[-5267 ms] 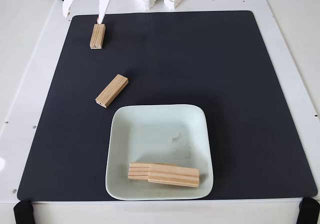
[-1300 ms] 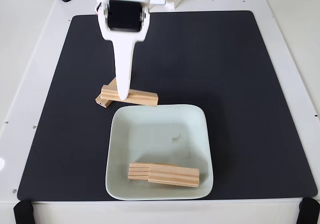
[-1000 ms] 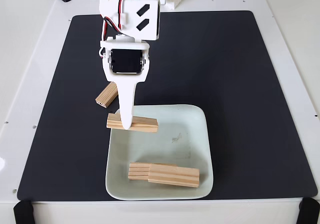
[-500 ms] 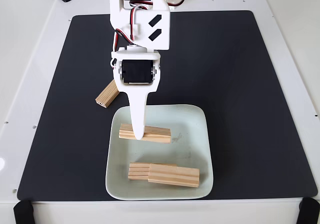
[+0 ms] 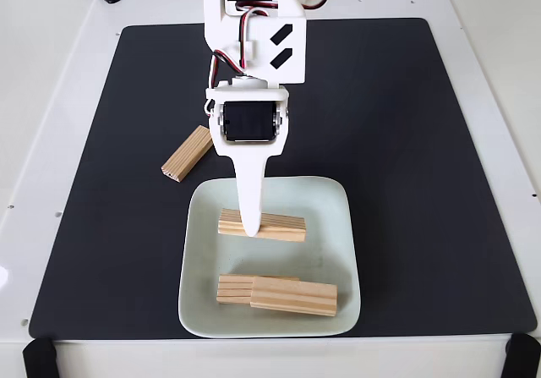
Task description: Pick up the wooden block and place them on the plate.
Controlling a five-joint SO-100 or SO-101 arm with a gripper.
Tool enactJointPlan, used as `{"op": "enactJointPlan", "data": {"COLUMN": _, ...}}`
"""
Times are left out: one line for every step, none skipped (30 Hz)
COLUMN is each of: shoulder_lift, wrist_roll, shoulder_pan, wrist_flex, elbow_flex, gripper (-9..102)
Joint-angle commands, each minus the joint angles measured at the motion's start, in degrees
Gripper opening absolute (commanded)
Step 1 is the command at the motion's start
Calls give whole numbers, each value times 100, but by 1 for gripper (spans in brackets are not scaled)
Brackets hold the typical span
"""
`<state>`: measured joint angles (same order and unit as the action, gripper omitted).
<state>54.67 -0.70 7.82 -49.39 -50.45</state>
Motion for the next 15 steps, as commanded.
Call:
{"op": "enactJointPlan", "data": {"shoulder_lift": 53, "wrist_roll": 53, "shoulder_pan": -44, "wrist_flex": 44, "elbow_flex": 264, "gripper": 0}}
{"op": "enactJointPlan", "data": {"shoulder_lift": 53, "wrist_roll": 53, "shoulder_pan": -35, "wrist_flex": 44, "elbow_flex": 255, "gripper": 0}}
{"op": "enactJointPlan", "data": {"shoulder_lift": 53, "wrist_roll": 53, "shoulder_pan": -35, "wrist_flex": 44, "elbow_flex": 255, "gripper": 0}}
{"op": "enactJointPlan", "data": {"shoulder_lift": 53, "wrist_roll": 53, "shoulder_pan": -35, "wrist_flex": 44, "elbow_flex": 246, "gripper": 0}}
{"op": "enactJointPlan", "data": {"shoulder_lift": 53, "wrist_roll": 53, "shoulder_pan": -35, "wrist_flex": 44, "elbow_flex": 246, "gripper": 0}}
{"op": "enactJointPlan", "data": {"shoulder_lift": 53, "wrist_roll": 53, "shoulder_pan": -26, "wrist_flex": 44, "elbow_flex": 246, "gripper": 0}}
{"op": "enactJointPlan", "data": {"shoulder_lift": 53, "wrist_roll": 53, "shoulder_pan": -26, "wrist_flex": 44, "elbow_flex": 246, "gripper": 0}}
{"op": "enactJointPlan", "data": {"shoulder_lift": 53, "wrist_roll": 53, "shoulder_pan": -18, "wrist_flex": 44, "elbow_flex": 246, "gripper": 0}}
{"op": "enactJointPlan", "data": {"shoulder_lift": 53, "wrist_roll": 53, "shoulder_pan": -9, "wrist_flex": 44, "elbow_flex": 246, "gripper": 0}}
{"op": "enactJointPlan", "data": {"shoulder_lift": 53, "wrist_roll": 53, "shoulder_pan": -9, "wrist_flex": 44, "elbow_flex": 237, "gripper": 1}}
{"op": "enactJointPlan", "data": {"shoulder_lift": 53, "wrist_roll": 53, "shoulder_pan": -9, "wrist_flex": 35, "elbow_flex": 237, "gripper": 2}}
{"op": "enactJointPlan", "data": {"shoulder_lift": 53, "wrist_roll": 53, "shoulder_pan": -9, "wrist_flex": 18, "elbow_flex": 237, "gripper": 4}}
{"op": "enactJointPlan", "data": {"shoulder_lift": 53, "wrist_roll": 35, "shoulder_pan": -18, "wrist_flex": 9, "elbow_flex": 229, "gripper": 8}}
{"op": "enactJointPlan", "data": {"shoulder_lift": 53, "wrist_roll": 0, "shoulder_pan": -18, "wrist_flex": 0, "elbow_flex": 229, "gripper": 13}}
{"op": "enactJointPlan", "data": {"shoulder_lift": 53, "wrist_roll": -18, "shoulder_pan": -26, "wrist_flex": -9, "elbow_flex": 220, "gripper": 19}}
